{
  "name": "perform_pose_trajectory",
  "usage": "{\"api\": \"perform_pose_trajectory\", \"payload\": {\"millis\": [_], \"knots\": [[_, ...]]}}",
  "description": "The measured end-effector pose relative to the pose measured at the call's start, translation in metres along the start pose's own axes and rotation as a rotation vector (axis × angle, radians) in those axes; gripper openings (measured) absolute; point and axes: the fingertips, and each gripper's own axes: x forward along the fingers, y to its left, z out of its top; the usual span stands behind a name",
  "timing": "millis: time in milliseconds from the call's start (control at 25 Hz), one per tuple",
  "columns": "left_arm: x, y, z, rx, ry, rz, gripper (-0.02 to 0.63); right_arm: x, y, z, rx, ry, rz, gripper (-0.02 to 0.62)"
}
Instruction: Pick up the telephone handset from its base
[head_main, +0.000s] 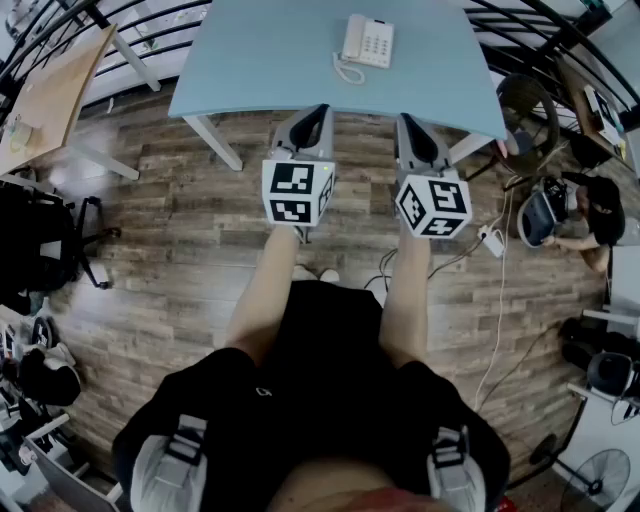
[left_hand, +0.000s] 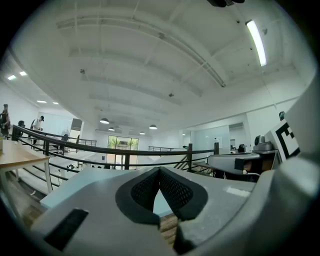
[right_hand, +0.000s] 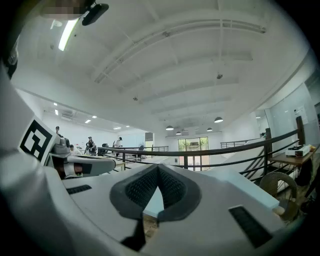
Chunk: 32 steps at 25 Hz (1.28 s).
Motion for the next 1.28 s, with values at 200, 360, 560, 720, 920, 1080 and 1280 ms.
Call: {"api": "perform_pose_trajectory", "payload": {"millis": [200, 360, 560, 720, 920, 1080, 1280], "knots": [[0.015, -0.002, -0.007, -0.003, 0.007, 0.012, 0.0, 0.01, -0.011, -0.008, -0.025, 0.018, -0.001, -0.006], [0.025, -0.005, -0.013, -0.003, 0.016, 0.016, 0.0, 0.014, -0.028, -0.012, 0.013, -0.002, -0.007, -0.006], [0.032, -0.005, -0.013, 0.001, 0.009, 0.03, 0.0, 0.02, -0.047, -0.023, 0.092, 0.012, -0.012, -0.006], [0.047, -0.001, -0.007, 0.005, 0.002, 0.035, 0.0, 0.033, -0.056, -0.03, 0.128, 0.029, 0.014, -0.006], [0.082, 0.01, -0.012, 0.007, 0.011, 0.011, 0.0, 0.064, -0.072, -0.043, 0.165, 0.035, 0.013, -0.005], [0.129, 0.036, -0.031, -0.007, 0.045, -0.006, 0.0, 0.108, -0.095, -0.059, 0.185, 0.05, -0.01, -0.005], [0.201, 0.074, -0.06, -0.076, 0.116, -0.013, 0.0, 0.172, -0.121, -0.084, 0.225, 0.109, -0.015, -0.005]]}}
